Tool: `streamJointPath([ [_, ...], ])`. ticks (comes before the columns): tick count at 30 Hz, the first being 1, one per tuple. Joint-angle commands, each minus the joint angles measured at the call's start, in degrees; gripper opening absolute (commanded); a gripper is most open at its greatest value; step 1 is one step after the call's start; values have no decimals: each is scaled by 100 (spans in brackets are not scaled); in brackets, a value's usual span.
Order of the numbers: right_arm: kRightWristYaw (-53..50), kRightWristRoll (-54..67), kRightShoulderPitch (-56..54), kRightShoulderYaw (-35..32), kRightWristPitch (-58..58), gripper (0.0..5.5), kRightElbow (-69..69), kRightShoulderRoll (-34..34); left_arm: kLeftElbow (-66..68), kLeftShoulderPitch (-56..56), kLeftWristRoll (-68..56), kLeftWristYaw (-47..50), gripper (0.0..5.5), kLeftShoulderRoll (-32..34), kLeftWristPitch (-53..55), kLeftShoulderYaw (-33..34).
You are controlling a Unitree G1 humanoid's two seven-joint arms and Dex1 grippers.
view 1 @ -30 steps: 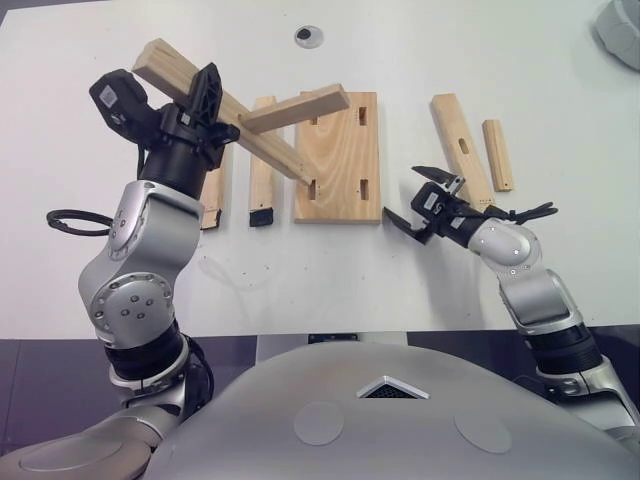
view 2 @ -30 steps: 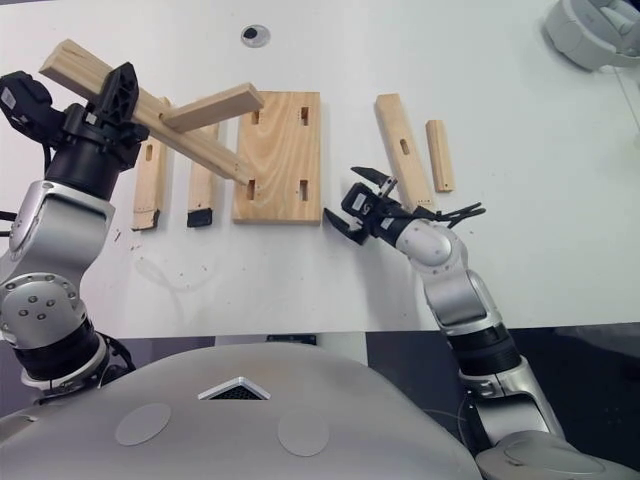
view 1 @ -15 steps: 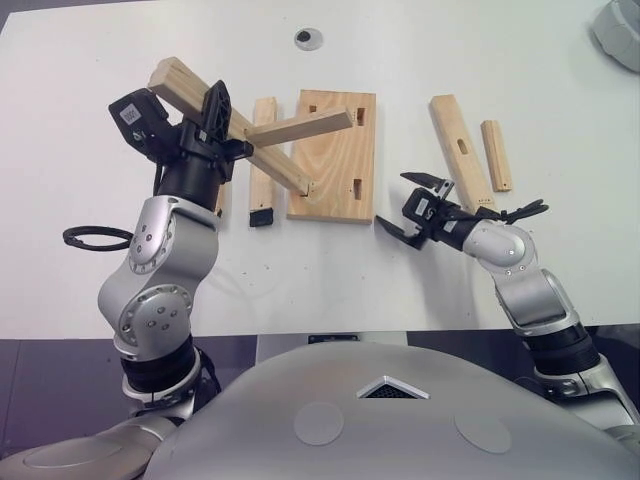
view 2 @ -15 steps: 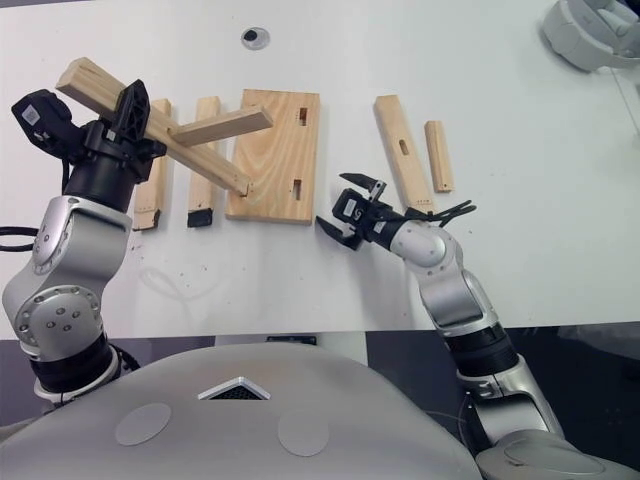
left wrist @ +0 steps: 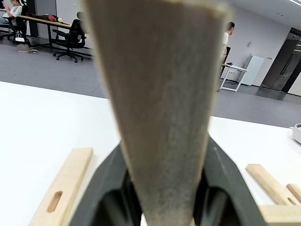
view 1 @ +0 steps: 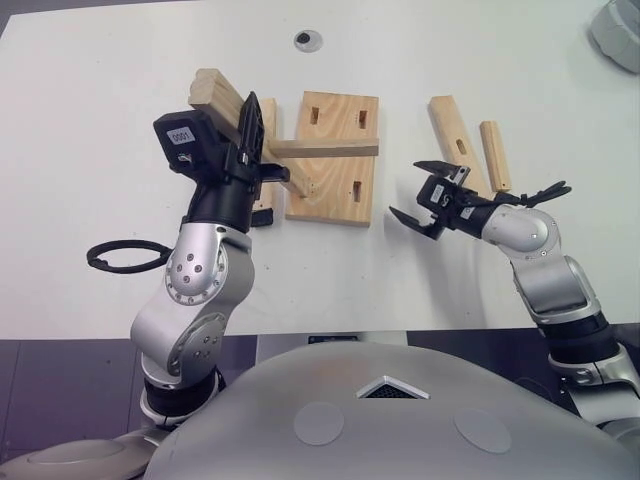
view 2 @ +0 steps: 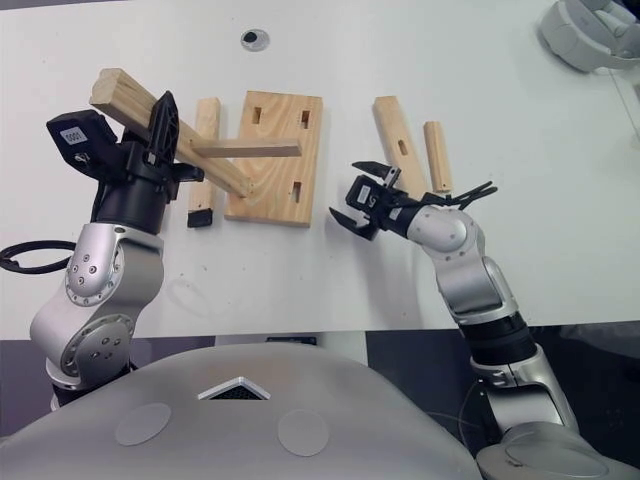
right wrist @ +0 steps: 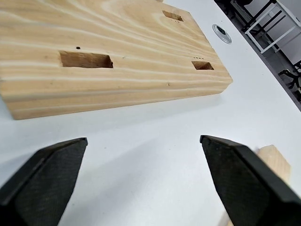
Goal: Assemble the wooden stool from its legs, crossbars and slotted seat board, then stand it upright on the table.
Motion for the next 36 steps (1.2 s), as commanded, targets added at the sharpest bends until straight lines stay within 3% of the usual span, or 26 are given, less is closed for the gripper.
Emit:
streamJointPath([
  [1, 205, 101, -300, -114, 97, 448, 64, -154, 428, 239, 438, 209, 103, -354, 237, -192],
  [11, 165, 108, -382, -73, 251, 448, 13, -35, 761, -45, 980, -60, 103, -543, 1253, -468],
  [22, 85, 46, -401, -23, 244, 448, -15, 65, 1171, -128, 1239, -548, 103, -592, 1664, -630],
  [27, 62, 16, -437, -6, 195, 448, 50, 83, 1253, -119, 1323, -676, 103, -666, 1661, -500],
  [32, -63, -41, -414, 17, 145, 448, 116, 154, 526, -1089, 1236, -641, 103, -1073, 2078, -20],
  [33, -93, -46, -424, 27, 142, 448, 127, 177, 339, -1326, 1304, -652, 140, -1024, 2218, 70],
  [36, -170, -57, -422, 45, 112, 448, 156, 214, -154, -2079, 1446, -755, 184, -834, 2531, 386],
])
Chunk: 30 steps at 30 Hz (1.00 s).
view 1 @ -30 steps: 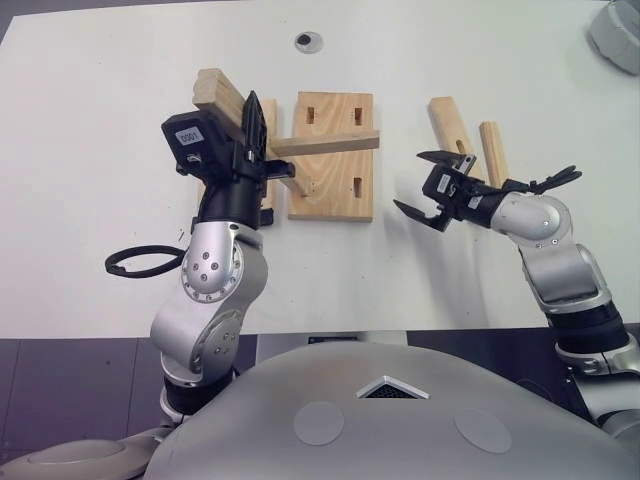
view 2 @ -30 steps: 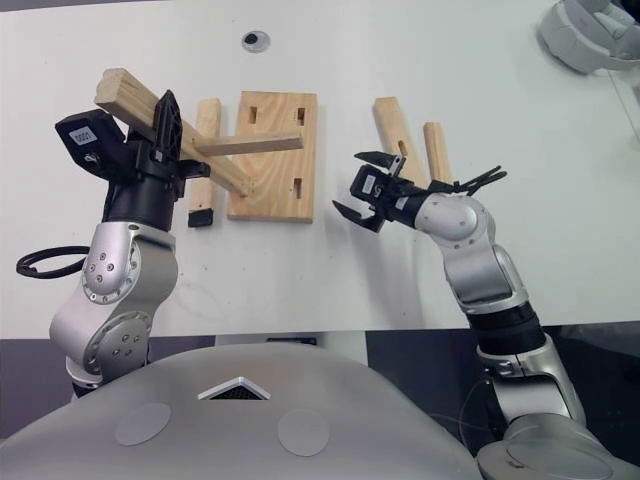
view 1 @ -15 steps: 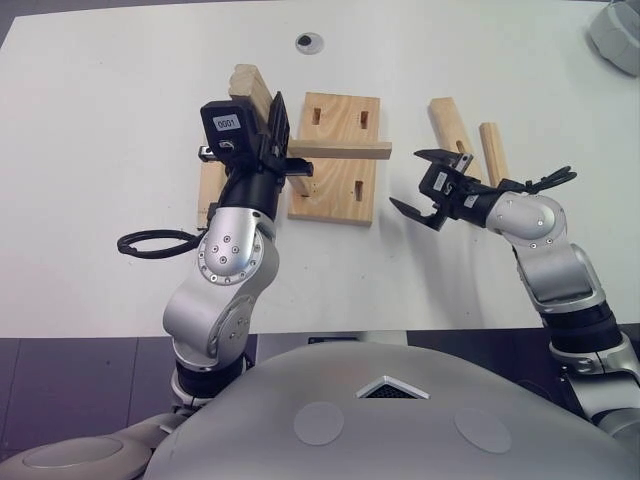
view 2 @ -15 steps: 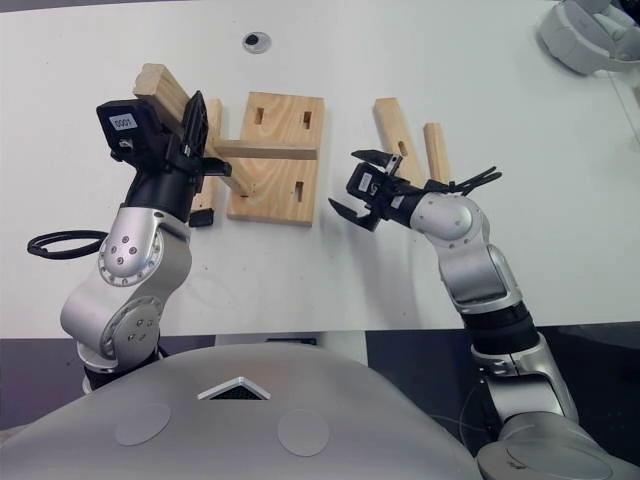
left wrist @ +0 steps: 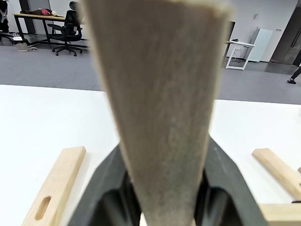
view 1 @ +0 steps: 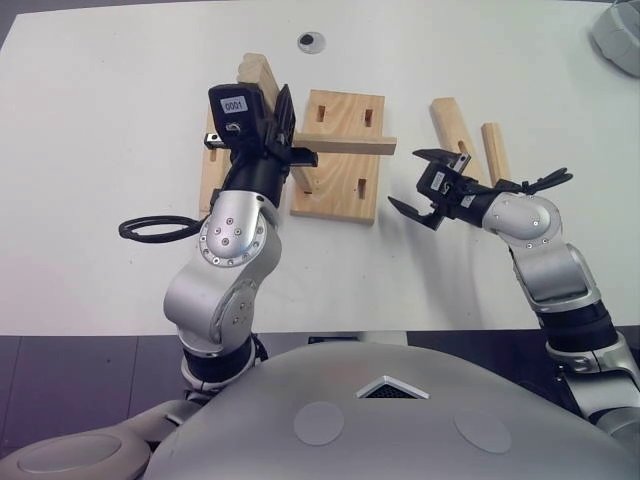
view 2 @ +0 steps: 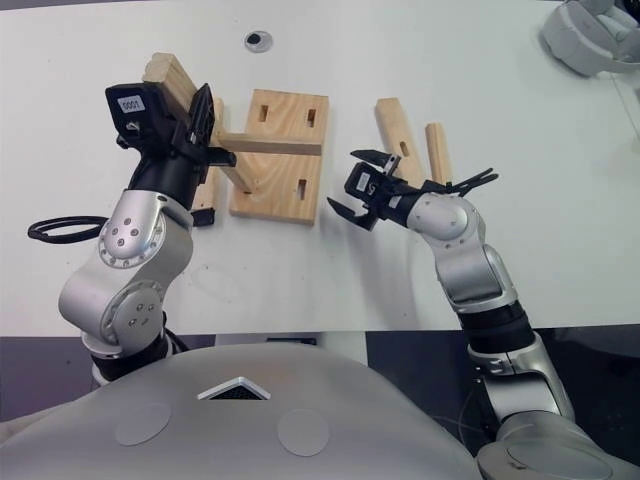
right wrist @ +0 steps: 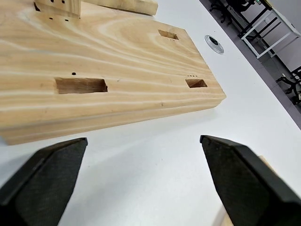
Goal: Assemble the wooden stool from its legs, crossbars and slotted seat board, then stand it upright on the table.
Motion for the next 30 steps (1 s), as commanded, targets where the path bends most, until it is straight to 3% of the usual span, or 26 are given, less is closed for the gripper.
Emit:
streamJointPath([
  [1, -109, -84, -133, 41, -38, 448, 58, 69, -574, -986, 147, -112, 199, 146, 378, 427],
  [8, -338, -153, -13, -106, -62, 448, 96, 110, -895, -1988, -142, -518, 317, 79, 559, 876],
  [10, -522, -145, 16, -279, 5, 448, 87, 155, -903, -2518, -346, -760, 345, 134, 631, 1445],
  [13, -1151, -186, -124, -682, -98, 448, 233, 406, -303, -3508, -868, -1188, 381, 750, 462, 3320],
  [16, -1605, -261, -271, -919, -214, 448, 422, 546, 311, -3124, -881, -1380, 381, 1176, 486, 4155],
  [20, -1845, -325, -350, -905, -271, 448, 635, 661, 473, -1214, -552, -1453, 381, 1038, 395, 3049],
  [24, -1873, -381, -399, -875, -322, 448, 811, 688, 809, 592, -26, -1660, 381, 1198, -431, 1649],
  [30, -1827, -445, -417, -806, -353, 448, 995, 671, 1104, 1256, 175, -1666, 381, 996, -851, 1114],
])
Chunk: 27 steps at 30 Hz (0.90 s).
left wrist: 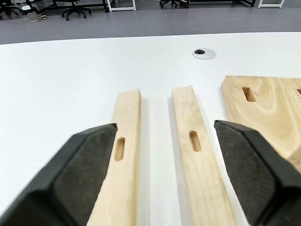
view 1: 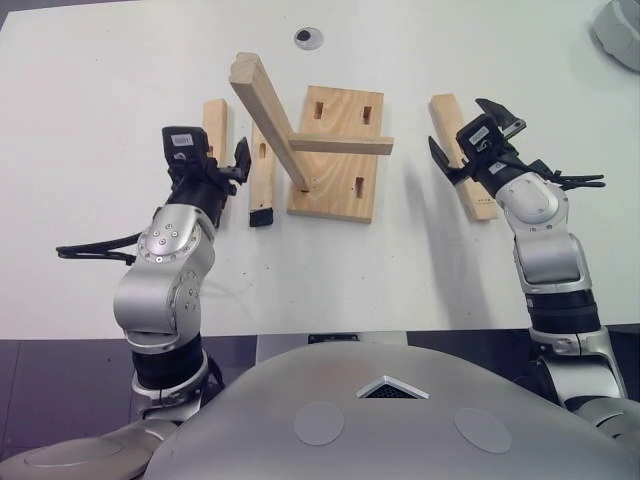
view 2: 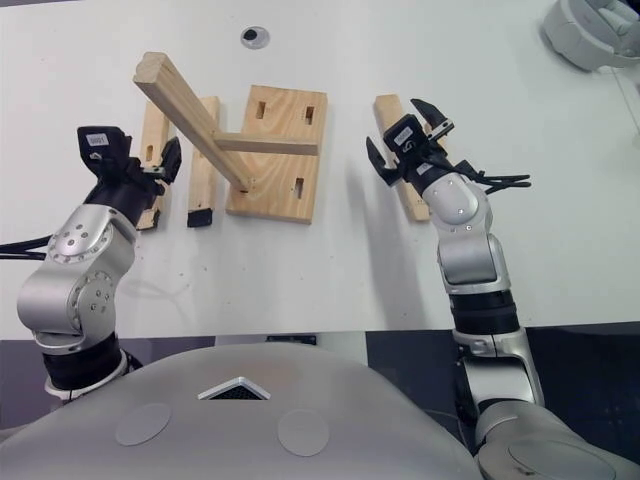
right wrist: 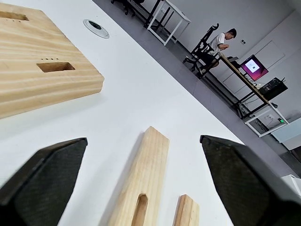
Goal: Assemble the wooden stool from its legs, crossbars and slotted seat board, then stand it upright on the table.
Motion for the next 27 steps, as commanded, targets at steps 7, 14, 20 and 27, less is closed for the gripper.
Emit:
streamJointPath([
  [7, -21, -81, -114, 128, -23, 448, 177, 52, 467, 420, 109, -230, 381, -82, 58, -561],
  [14, -41, -111, -166, 183, 4, 448, 221, 138, 801, 659, 227, -291, 381, 58, 367, -672],
  [20, -84, -125, -275, 180, -39, 448, 363, 186, 921, 688, 389, -249, 270, 35, 192, -727],
  [27, -219, 538, -818, -514, 0, 448, 770, 428, 926, -295, 237, -323, 208, -120, -693, -36],
])
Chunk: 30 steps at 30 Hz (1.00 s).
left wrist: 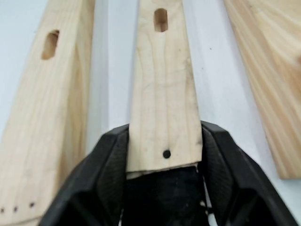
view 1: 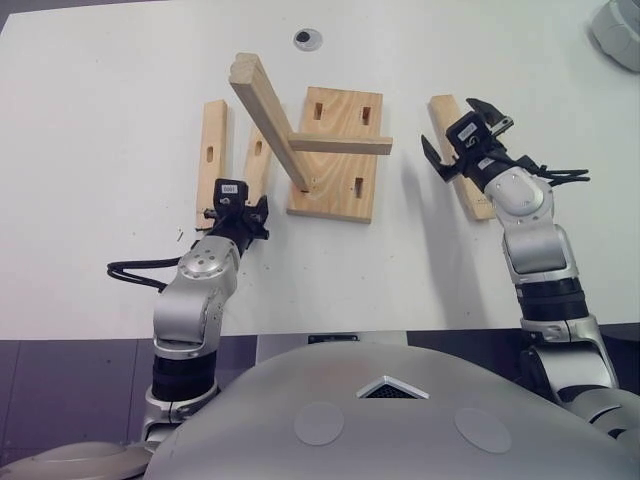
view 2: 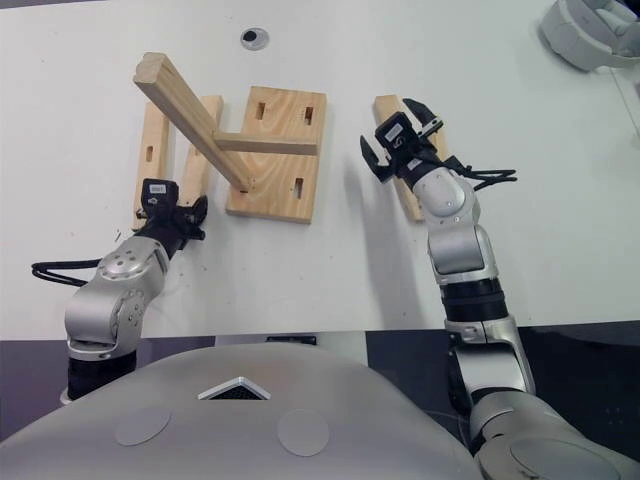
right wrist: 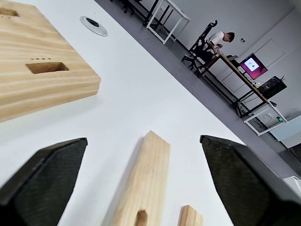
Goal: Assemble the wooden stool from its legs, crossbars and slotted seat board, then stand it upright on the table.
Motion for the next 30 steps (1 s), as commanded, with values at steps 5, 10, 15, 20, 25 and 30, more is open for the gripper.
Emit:
streamJointPath([
  [5, 87, 2159, -1647, -2051, 525, 448, 530, 96, -391, -2472, -701, -279, 208, 446, -736, 1673],
  [10, 459, 4483, -3755, -2712, 1800, 448, 290, 428, -605, -3805, -536, -761, 208, 1154, -1177, 1256],
  [15, 51, 6701, -5341, -2839, 3074, 448, 303, 1435, -399, -4519, -213, -1190, 208, 1390, -1935, 615],
  [20, -447, 7767, -5951, -3147, 3459, 448, 778, 1590, -340, -4485, -24, -1469, 208, 1468, -2530, 369],
  [25, -696, 7991, -6110, -2991, 3551, 448, 658, 1543, -308, -4263, 135, -1542, 208, 1434, -2704, 240],
  [30, -895, 8271, -6174, -2949, 3616, 448, 620, 1562, -344, -4151, 242, -1598, 208, 1407, -2739, 53],
])
